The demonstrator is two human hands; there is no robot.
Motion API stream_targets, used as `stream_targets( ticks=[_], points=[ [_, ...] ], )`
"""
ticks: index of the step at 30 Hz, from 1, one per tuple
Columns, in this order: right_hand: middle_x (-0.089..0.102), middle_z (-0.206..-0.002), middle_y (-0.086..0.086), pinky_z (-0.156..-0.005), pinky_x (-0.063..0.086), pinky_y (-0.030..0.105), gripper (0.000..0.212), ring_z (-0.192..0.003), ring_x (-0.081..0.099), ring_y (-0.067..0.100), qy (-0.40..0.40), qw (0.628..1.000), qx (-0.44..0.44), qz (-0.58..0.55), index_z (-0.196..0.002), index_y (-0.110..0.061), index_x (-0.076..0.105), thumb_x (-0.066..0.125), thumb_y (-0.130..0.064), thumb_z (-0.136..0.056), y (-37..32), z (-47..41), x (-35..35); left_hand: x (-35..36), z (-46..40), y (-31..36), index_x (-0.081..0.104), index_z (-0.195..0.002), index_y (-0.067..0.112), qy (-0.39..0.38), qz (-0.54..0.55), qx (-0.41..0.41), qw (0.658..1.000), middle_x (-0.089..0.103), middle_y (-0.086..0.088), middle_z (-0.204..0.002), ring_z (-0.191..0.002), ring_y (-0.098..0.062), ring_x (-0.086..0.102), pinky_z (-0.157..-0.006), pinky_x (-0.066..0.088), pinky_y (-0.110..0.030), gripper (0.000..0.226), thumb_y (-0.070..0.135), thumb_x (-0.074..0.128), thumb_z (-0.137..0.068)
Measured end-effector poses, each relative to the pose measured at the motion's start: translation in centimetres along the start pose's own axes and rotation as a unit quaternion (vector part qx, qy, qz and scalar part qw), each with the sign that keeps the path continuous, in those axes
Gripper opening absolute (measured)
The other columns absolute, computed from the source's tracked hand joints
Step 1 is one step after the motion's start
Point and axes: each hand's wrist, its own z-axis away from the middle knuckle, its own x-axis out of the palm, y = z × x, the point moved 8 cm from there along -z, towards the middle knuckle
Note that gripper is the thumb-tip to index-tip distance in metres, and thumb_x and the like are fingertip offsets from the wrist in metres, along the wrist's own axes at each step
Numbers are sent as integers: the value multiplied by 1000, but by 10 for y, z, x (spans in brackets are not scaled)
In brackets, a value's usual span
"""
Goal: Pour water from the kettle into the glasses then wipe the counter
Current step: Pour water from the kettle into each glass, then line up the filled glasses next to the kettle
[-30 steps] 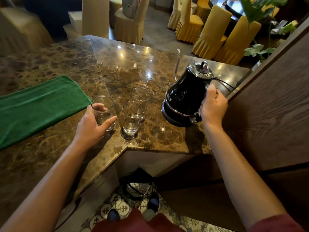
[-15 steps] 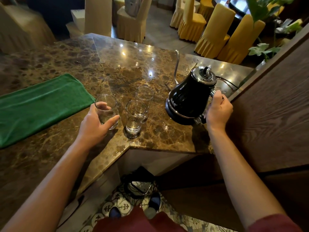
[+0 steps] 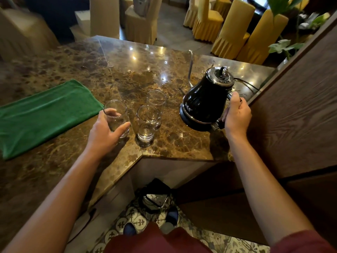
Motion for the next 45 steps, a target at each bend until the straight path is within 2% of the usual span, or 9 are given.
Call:
stream_targets(
  ticks=[3, 5, 9, 12, 17, 20, 28, 36, 45],
  points=[
    [67, -102, 12, -87, 54, 53, 51, -88, 64, 22, 22, 998, -11, 59, -110, -10, 58, 47, -59, -100, -3, 10, -11, 0, 0, -2, 48, -126, 18, -4, 1, -2, 1000, 60, 4, -113, -103, -12, 59, -90, 45, -29, 53, 35, 78, -86],
    [56, -132, 9, -101, 49, 51, 46, -118, 57, 22, 78, 992, -79, 65, -131, -10, 55, 53, -44, -100, -16, 29, -22, 1, 0, -3, 49, -128, 14, -3, 6, -6, 1000, 60, 3, -114, -105, -12, 59, -90, 44, -26, 56, 36, 78, -86],
    [41, -152, 13, -112, 42, 54, 52, -143, 43, 29, 101, 968, -223, 50, -141, -2, 48, 61, -9, -92, -40, 91, -18, -5, 2, -5, 53, -127, 17, 17, 9, -2, 1000, 67, 1, -115, -107, -13, 64, -93, 50, -30, 59, 43, 80, -82],
    [43, -152, 11, -108, 46, 53, 54, -141, 45, 26, 15, 975, -220, 36, -142, -3, 48, 63, -9, -91, -40, 126, 9, -12, 4, -1, 55, -126, 14, 22, -1, 7, 1000, 67, 2, -113, -105, -13, 66, -93, 52, -32, 61, 44, 82, -80],
    [38, -160, 3, -117, 41, 50, 72, -148, 38, 18, -185, 967, -158, 81, -157, -17, 35, 67, -41, -96, -21, 160, 79, -25, 20, -4, 48, -134, 16, 39, -11, 7, 999, 65, 7, -111, -104, -13, 66, -94, 51, -30, 71, 43, 83, -79],
    [38, -163, 0, -122, 35, 41, 80, -151, 33, 14, -246, 947, -171, 115, -158, -19, 34, 68, -54, -94, -24, 168, 110, -35, 30, -9, 41, -142, 21, 64, -17, -6, 998, 67, 5, -112, -101, -10, 65, -91, 50, -28, 81, 46, 83, -78],
    [52, -150, -2, -109, 47, 36, 92, -133, 50, 11, -292, 946, -126, 55, -159, -16, 32, 77, -52, -88, -24, 163, 150, -46, 53, -10, 45, -130, 21, 135, -50, -35, 989, 66, 5, -110, -98, -12, 66, -86, 56, -39, 74, 54, 82, -76],
    [58, -125, -4, -93, 55, 37, 77, -109, 60, 13, -272, 954, -126, 10, -142, -19, 48, 83, -50, -81, -24, 148, 166, -39, 61, -6, 44, -129, 21, 158, -64, -78, 982, 64, 5, -112, -101, -12, 64, -89, 55, -39, 73, 60, 76, -77],
    [61, -127, 0, -98, 53, 39, 71, -115, 61, 17, -339, 931, -133, -5, -139, -13, 52, 82, -45, -84, -21, 150, 177, -29, 73, -4, 43, -131, 26, 171, -56, -100, 979, 64, 6, -112, -103, -13, 65, -89, 56, -48, 75, 68, 72, -76]
  ],
)
